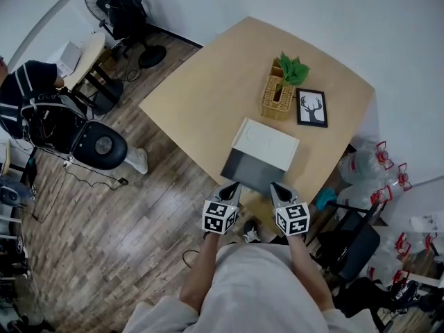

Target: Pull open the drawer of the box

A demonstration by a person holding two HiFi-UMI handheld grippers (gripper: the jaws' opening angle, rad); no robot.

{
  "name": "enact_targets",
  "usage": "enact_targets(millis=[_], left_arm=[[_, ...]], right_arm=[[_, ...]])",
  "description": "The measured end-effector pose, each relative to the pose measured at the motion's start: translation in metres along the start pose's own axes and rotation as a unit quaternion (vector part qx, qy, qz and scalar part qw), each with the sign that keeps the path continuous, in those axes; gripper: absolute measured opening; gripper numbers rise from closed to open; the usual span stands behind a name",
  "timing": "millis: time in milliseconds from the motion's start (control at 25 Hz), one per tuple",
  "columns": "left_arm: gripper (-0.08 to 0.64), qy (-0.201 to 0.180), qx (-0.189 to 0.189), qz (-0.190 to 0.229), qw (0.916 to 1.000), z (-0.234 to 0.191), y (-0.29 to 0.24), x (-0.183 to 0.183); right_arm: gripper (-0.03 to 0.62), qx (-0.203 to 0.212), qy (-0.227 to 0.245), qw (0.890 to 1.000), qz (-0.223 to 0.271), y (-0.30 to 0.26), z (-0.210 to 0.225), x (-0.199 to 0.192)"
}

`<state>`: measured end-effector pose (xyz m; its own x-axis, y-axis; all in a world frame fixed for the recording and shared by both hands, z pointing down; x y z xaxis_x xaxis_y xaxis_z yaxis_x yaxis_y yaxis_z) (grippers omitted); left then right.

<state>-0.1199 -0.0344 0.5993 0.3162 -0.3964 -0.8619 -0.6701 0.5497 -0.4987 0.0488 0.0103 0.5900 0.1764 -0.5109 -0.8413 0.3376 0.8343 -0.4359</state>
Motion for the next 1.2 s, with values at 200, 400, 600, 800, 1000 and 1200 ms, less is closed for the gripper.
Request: enact_targets(millis=[200, 400, 600, 800, 1000, 1200], left_arm=[[0.054, 0.002, -0.004, 0.003, 1.0, 0.002, 0.001, -0.001], [0.054, 0.005, -0.003, 0.003, 1.0, 0.004, 0.003, -0.002], [0.054, 0.008, -0.004, 0.0, 1.0, 0.009, 0.005, -0.006], [0.054, 0.011, -0.009, -0.005, 0.9999, 0.018, 0.007, -0.013], [0.054, 0.017, -0.012, -0.008, 0.9998, 0.021, 0.005, -0.016], [0.054, 0.022, -0.015, -0.009, 0.9996, 0.025, 0.003, -0.022]], right_arm=[[0.002, 0.0, 0.001, 1.0, -0.004, 0.0, 0.0, -0.002], [0.002, 0.005, 0.0, 1.0, -0.006, 0.002, -0.002, -0.004], [0.002, 0.006, -0.001, 1.0, -0.008, 0.008, -0.002, -0.008], [0.002, 0.006, -0.003, 1.0, -0.009, 0.016, -0.002, -0.014], [0.002, 0.016, -0.009, 1.0, -0.021, 0.017, -0.003, -0.022], [0.002, 0.018, -0.012, 0.999, -0.026, 0.019, -0.001, -0.032]])
Point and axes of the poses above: the fingertips, and each gripper's own axes: y backward along the fingers, z to its right, x out of its top, the point moved 5 cm from there along y, backward along the fingers, and after that the axes turned 7 degrees about -y, right-handed, at the moved point
